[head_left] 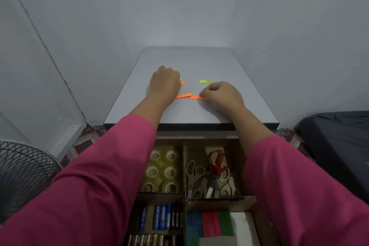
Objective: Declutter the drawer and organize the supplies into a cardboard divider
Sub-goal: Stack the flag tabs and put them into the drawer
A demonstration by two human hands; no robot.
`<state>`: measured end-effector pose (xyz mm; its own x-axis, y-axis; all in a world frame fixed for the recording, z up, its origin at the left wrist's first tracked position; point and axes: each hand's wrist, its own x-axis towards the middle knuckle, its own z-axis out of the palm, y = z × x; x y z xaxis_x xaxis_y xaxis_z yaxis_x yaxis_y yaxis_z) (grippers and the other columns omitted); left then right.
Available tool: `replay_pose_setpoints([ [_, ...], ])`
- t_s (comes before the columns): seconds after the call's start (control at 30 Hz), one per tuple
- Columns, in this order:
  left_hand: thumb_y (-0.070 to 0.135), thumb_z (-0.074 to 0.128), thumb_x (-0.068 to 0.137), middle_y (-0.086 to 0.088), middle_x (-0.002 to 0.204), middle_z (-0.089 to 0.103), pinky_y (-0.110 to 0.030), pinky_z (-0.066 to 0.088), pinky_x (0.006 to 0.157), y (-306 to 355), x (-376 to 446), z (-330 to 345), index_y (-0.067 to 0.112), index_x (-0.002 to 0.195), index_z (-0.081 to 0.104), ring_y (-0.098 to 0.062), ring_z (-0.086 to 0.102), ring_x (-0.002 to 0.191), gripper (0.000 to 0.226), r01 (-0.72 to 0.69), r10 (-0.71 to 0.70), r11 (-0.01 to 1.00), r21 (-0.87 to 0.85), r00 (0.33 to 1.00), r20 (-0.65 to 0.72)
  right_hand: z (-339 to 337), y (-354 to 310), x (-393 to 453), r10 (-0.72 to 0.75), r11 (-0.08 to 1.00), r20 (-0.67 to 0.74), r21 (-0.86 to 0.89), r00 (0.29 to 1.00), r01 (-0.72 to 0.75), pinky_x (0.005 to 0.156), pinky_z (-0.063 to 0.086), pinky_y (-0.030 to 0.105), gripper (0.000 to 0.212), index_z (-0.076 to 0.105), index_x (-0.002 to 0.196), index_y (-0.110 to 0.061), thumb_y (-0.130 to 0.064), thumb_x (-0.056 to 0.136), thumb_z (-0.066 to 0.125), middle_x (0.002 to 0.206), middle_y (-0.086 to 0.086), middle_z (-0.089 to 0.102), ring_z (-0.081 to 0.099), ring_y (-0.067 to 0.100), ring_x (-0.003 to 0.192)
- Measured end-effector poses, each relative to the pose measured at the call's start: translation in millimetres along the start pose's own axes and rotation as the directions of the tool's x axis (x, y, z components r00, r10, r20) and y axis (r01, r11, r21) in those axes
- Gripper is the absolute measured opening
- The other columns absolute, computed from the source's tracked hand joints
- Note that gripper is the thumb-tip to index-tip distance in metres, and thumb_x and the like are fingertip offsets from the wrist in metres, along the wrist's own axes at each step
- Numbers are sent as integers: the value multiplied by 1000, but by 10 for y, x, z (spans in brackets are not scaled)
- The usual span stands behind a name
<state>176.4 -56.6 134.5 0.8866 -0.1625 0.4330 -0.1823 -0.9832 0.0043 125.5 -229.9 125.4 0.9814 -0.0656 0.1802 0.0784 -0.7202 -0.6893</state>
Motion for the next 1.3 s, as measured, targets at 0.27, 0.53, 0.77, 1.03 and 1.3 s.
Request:
replay_pose_setpoints([
  [0.27, 12, 52, 86, -4, 101, 65, -35, 47, 85, -153, -44, 38, 20, 92, 68, -22, 49, 108, 20, 138, -109, 891, -432, 990, 91, -8, -7, -3, 0, 1000, 4, 15, 1000, 0, 61, 40, 24, 18, 75, 81, -30, -31, 81, 57, 87, -9, 68, 58, 12, 86],
  [0.53, 28, 58, 90, -10, 100, 63, -34, 44, 75, -99, 89, 78, 16, 84, 64, -26, 50, 107, 15, 241, -182, 910, -338, 963, 197, 0, -1, 3, -5, 1000, 9, 2, 1000, 5, 62, 41, 24, 19, 75, 83, -30, -32, 81, 56, 89, -10, 69, 58, 12, 87],
  [0.77, 13, 59, 88, -8, 114, 61, -36, 47, 89, -34, 175, 42, 16, 106, 63, -29, 51, 112, 18, 264, -184, 904, -335, 950, 252, -4, -12, -15, 8, 1000, 3, 16, 1000, -8, 69, 46, 26, 18, 75, 85, -32, -32, 81, 58, 88, -13, 69, 59, 9, 87],
  [1.03, 9, 57, 88, -6, 104, 65, -37, 52, 81, 26, 140, 28, 15, 97, 70, -26, 53, 101, 17, 206, -138, 942, -265, 957, 254, -7, -11, -38, -26, 999, 32, 38, 999, 25, 63, 42, 22, 13, 76, 88, -29, -32, 79, 67, 88, -15, 67, 56, 5, 86],
  [1.3, 6, 57, 89, -4, 99, 60, -40, 52, 88, 32, 143, -46, 14, 101, 67, -24, 57, 94, 17, 184, -98, 935, -305, 956, 276, 11, 0, -16, -21, 999, 31, 26, 999, 20, 65, 45, 22, 9, 75, 81, -31, -34, 78, 67, 85, -16, 67, 56, 5, 84],
])
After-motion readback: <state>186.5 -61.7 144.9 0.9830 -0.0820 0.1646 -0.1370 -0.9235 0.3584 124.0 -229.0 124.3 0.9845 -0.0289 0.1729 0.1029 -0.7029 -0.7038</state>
